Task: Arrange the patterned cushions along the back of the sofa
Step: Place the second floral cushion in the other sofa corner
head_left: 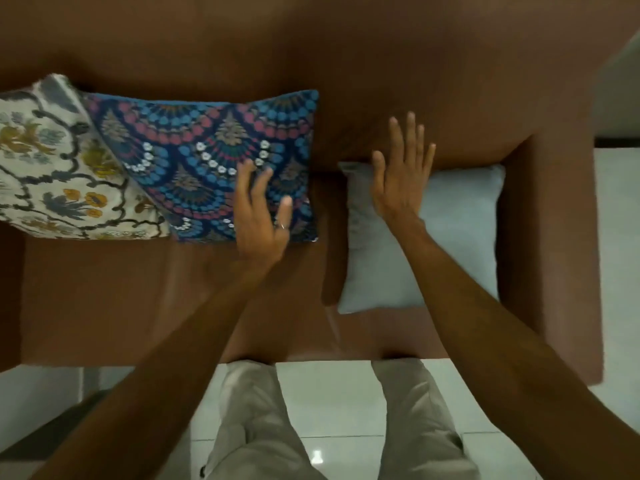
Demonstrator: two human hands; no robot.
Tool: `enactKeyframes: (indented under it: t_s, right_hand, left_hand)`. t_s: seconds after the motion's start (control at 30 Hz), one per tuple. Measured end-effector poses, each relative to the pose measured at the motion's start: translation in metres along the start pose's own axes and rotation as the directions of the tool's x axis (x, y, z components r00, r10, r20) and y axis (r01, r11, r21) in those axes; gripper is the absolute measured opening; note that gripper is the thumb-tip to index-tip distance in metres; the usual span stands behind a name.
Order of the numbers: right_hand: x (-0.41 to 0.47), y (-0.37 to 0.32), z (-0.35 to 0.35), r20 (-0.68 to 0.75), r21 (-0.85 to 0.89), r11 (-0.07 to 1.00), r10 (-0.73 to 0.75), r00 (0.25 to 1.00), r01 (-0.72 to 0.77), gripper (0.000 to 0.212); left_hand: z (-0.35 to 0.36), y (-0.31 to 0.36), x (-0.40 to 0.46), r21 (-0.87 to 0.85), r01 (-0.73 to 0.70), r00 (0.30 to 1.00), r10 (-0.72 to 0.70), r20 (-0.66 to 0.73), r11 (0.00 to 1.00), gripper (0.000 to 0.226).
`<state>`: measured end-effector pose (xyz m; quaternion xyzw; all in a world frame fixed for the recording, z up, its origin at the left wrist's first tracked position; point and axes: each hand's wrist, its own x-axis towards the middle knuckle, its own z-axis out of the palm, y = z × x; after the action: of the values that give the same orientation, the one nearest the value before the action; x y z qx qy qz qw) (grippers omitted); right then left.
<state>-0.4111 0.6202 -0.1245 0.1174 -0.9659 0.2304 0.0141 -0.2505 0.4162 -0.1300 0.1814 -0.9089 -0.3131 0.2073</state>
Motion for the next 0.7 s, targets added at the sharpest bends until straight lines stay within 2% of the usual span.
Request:
enactKeyframes:
  t_s: [0.03, 0.07, 0.13, 0.17, 0.23, 0.27, 0.33, 0.4, 0.47, 0.53, 0.57, 0.63, 0.67, 0.7]
  right_hand:
    - [-0.014, 0.036, -0.009, 0.038, -0.007, 0.991, 0.136, 0.990, -0.136, 0.059]
    - [-0.028, 0.075, -0.018, 0.076, -0.004, 0.958, 0.286, 0.955, -0.287, 0.060]
    - [-0.055, 0.152, -0.036, 0.154, 0.016, 0.843, 0.529, 0.835, -0.537, 0.066]
    - [-0.067, 0.185, -0.044, 0.238, 0.050, 0.784, 0.593, 0.770, -0.619, 0.072]
    - [-0.081, 0.228, -0.056, 0.469, 0.149, 0.708, 0.565, 0.680, -0.691, 0.080]
    - [-0.083, 0.239, -0.062, 0.558, 0.193, 0.691, 0.507, 0.657, -0.697, 0.080]
    - [-0.081, 0.244, -0.077, 0.630, 0.276, 0.678, 0.407, 0.661, -0.681, 0.075]
    - [-0.075, 0.240, -0.098, 0.644, 0.344, 0.669, 0.344, 0.684, -0.660, 0.065]
    - [-0.067, 0.232, -0.127, 0.657, 0.424, 0.620, 0.290, 0.695, -0.660, 0.044]
    - [-0.058, 0.223, -0.160, 0.664, 0.523, 0.533, 0.235, 0.710, -0.665, 0.032]
    - [-0.052, 0.217, -0.176, 0.651, 0.569, 0.485, 0.229, 0.724, -0.664, 0.038]
    - [-0.035, 0.203, -0.200, 0.641, 0.636, 0.333, 0.272, 0.717, -0.696, 0.064]
    - [-0.027, 0.194, -0.209, 0.615, 0.686, 0.261, 0.291, 0.733, -0.679, 0.074]
    - [-0.019, 0.188, -0.212, 0.596, 0.730, 0.193, 0.290, 0.749, -0.656, 0.075]
  left_hand:
    - [0.020, 0.020, -0.025, -0.102, 0.080, 0.985, -0.063, 0.160, 0.992, 0.054]
    - [0.042, 0.035, -0.045, -0.172, 0.176, 0.942, -0.115, 0.316, 0.969, 0.056]
    - [0.085, 0.057, -0.073, -0.219, 0.378, 0.813, -0.210, 0.542, 0.899, 0.068]
    - [0.102, 0.064, -0.080, -0.225, 0.499, 0.742, -0.278, 0.610, 0.837, 0.074]
    - [0.125, 0.077, -0.083, -0.234, 0.714, 0.602, -0.408, 0.686, 0.660, 0.080]
    - [0.132, 0.083, -0.083, -0.242, 0.762, 0.565, -0.435, 0.701, 0.601, 0.080]
    - [0.130, 0.092, -0.082, -0.242, 0.769, 0.572, -0.469, 0.673, 0.591, 0.080]
    - [0.109, 0.097, -0.075, -0.257, 0.737, 0.620, -0.474, 0.626, 0.625, 0.078]
    - [0.081, 0.096, -0.060, -0.297, 0.726, 0.636, -0.440, 0.634, 0.621, 0.058]
    - [0.058, 0.092, -0.041, -0.337, 0.777, 0.602, -0.468, 0.647, 0.532, 0.035]
    - [0.050, 0.092, -0.030, -0.363, 0.813, 0.572, -0.508, 0.644, 0.456, 0.040]
    - [0.036, 0.099, -0.012, -0.436, 0.843, 0.534, -0.578, 0.617, 0.315, 0.054]
    - [0.031, 0.105, -0.004, -0.488, 0.833, 0.540, -0.577, 0.613, 0.262, 0.057]
    - [0.029, 0.112, 0.004, -0.529, 0.812, 0.566, -0.552, 0.613, 0.246, 0.063]
